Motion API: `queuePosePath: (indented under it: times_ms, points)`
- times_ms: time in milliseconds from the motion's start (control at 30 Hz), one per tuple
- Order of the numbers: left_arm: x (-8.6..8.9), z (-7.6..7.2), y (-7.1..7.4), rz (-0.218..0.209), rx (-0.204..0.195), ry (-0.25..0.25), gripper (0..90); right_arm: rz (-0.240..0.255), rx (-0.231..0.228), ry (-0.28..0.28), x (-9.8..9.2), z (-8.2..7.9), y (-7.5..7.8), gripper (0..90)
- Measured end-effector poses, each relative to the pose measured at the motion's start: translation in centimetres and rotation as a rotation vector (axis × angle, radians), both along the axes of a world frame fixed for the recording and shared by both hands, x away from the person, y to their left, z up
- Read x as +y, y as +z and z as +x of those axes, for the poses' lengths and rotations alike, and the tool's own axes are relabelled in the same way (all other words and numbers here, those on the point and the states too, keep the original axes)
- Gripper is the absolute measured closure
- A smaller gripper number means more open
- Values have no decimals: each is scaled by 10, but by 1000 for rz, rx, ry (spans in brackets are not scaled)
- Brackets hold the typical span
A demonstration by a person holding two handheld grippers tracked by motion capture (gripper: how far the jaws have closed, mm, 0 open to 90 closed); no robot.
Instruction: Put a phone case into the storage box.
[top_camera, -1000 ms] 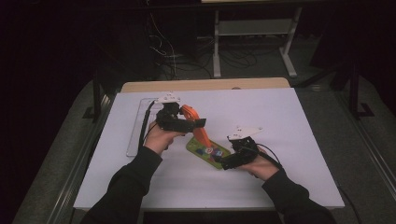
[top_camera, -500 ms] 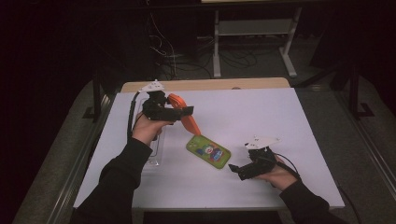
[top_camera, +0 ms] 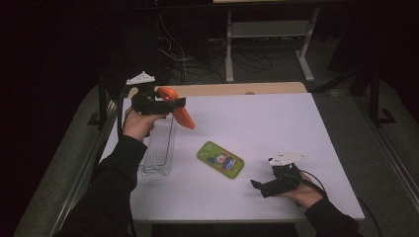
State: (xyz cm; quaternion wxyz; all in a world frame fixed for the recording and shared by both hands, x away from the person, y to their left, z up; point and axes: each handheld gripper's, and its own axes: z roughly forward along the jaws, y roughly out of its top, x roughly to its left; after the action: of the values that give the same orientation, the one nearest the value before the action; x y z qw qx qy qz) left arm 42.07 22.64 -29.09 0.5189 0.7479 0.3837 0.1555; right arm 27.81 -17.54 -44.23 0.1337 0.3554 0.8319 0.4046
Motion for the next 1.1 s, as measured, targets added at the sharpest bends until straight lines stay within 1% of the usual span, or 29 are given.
queuePosePath:
  times_ms: [33,100,167,267,333,367,400,467,500,533,567,600,667,767,833,867,933,1067,1100]
  points:
    - [2,2,1,8,-2,11,145,5,9,-3,-1,-1,0,0]
    - [6,4,2,25,-11,34,145,5,7,-9,-2,-1,0,0]
    - [10,8,4,36,-19,64,145,9,3,-9,-3,-1,1,0]
    - [14,15,7,46,-24,97,146,8,4,-6,-2,-1,1,0]
    - [16,20,9,73,-31,125,146,1,9,1,-2,0,1,0]
    - [17,22,9,76,-28,139,146,1,9,0,-2,0,1,0]
    - [17,24,10,87,-26,148,146,2,3,-2,-2,0,1,0]
    - [17,28,10,124,-36,179,146,3,-1,-3,-3,0,2,0]
    - [17,30,10,126,-36,190,146,2,-4,-2,-3,0,2,0]
    - [19,32,10,139,-31,206,146,4,-2,-5,-3,0,2,0]
    - [19,34,10,137,-32,223,146,4,-7,-3,-3,0,2,0]
    - [19,36,9,153,-30,235,146,6,-6,-5,-3,0,2,0]
    - [21,41,8,166,-26,264,146,8,-7,-8,-3,0,2,0]
    - [23,48,5,189,-5,307,146,9,-10,-9,-3,0,3,0]
    - [22,52,3,197,-3,332,145,9,-15,-6,-4,0,3,0]
    - [22,54,1,211,-5,346,145,9,-16,-5,-4,0,3,0]
    - [21,58,-3,235,-3,359,145,8,-21,0,-4,0,3,0]
    - [18,66,-11,285,17,382,146,11,-20,0,-3,0,4,0]
    - [16,68,-14,287,22,392,145,12,-20,1,-3,-1,4,0]
